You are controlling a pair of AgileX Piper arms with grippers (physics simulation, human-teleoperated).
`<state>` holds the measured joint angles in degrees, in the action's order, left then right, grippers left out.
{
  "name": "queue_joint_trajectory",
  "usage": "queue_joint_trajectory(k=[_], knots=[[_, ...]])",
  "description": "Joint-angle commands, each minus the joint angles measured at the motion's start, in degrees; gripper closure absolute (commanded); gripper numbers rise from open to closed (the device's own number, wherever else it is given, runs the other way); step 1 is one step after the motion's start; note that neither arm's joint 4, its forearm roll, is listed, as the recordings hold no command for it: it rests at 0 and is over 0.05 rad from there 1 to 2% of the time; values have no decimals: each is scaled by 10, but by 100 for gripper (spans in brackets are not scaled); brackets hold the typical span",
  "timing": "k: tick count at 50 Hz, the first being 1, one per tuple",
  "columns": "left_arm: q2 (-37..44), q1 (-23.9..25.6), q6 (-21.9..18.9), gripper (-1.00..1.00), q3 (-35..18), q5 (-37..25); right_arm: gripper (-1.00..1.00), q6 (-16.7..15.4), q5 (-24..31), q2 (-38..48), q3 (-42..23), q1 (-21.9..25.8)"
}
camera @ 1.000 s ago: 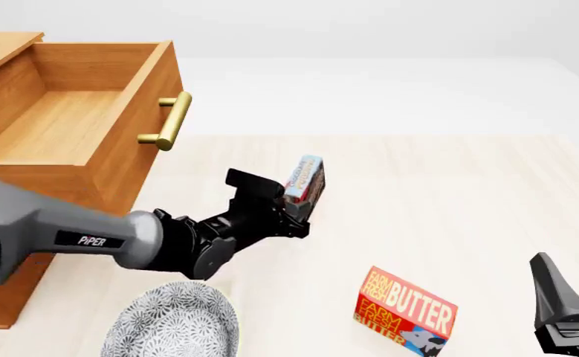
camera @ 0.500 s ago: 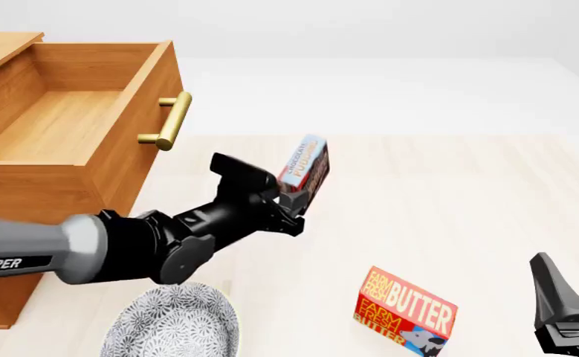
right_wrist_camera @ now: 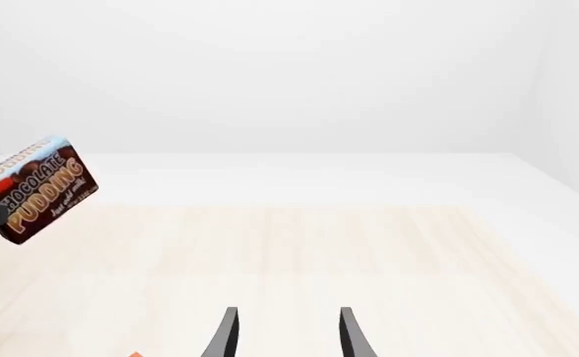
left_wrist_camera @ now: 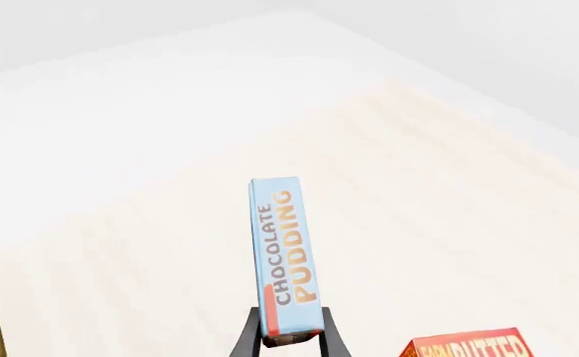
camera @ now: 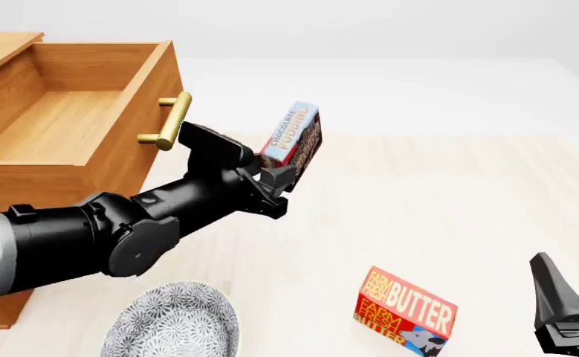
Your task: Put the chocolate pudding in the top drawer of the cabinet and close it.
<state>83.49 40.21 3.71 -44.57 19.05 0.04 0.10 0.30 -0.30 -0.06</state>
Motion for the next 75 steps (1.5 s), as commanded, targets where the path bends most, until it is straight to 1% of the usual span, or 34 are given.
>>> queue_joint_trajectory(k=[1,2,3,8,10,11,12,14,28,32,43,47,52,55,57,64,67,68,70,72,73,75], knots=[[-48,-6,-28,100,-15,-45,-100,0,0,0,0,0],[-43,-5,-30,100,-5,-31,-100,0,0,0,0,0],[-45,-5,-34,100,-4,-32,-100,0,0,0,0,0],[-66,-9,-50,100,-19,-60,-100,0,0,0,0,0],[-71,-8,-49,100,-25,-68,-100,0,0,0,0,0],[-71,-8,-49,100,-25,-69,-100,0,0,0,0,0],[-73,-10,-58,100,-28,-72,-100,0,0,0,0,0],[-77,-14,-54,100,-30,-74,-100,0,0,0,0,0],[-119,-40,-78,100,-49,-111,-100,0,0,0,0,0],[-136,-49,-91,100,-54,-122,-100,0,0,0,0,0],[-168,-63,-110,100,-69,-150,-100,0,0,0,0,0],[-183,-69,-115,100,-76,-168,-100,0,0,0,0,0],[-197,-79,-132,100,-87,-191,-100,0,0,0,0,0],[-204,-81,-126,100,-91,-199,-100,0,0,0,0,0],[-209,-87,-134,100,-91,-203,-100,0,0,0,0,0],[-223,-105,-143,100,-108,-230,-100,0,0,0,0,0],[-226,-110,-140,100,-112,-238,-100,0,0,0,0,0],[-230,-117,-149,100,-112,-241,-100,0,0,0,0,0],[-232,-118,-146,100,-116,-247,-100,0,0,0,0,0],[-235,-124,-152,100,-116,-249,-100,0,0,0,0,0],[-238,-128,-146,100,-116,-252,-100,0,0,0,0,0],[-241,-134,-152,100,-114,-254,-100,0,0,0,0,0]])
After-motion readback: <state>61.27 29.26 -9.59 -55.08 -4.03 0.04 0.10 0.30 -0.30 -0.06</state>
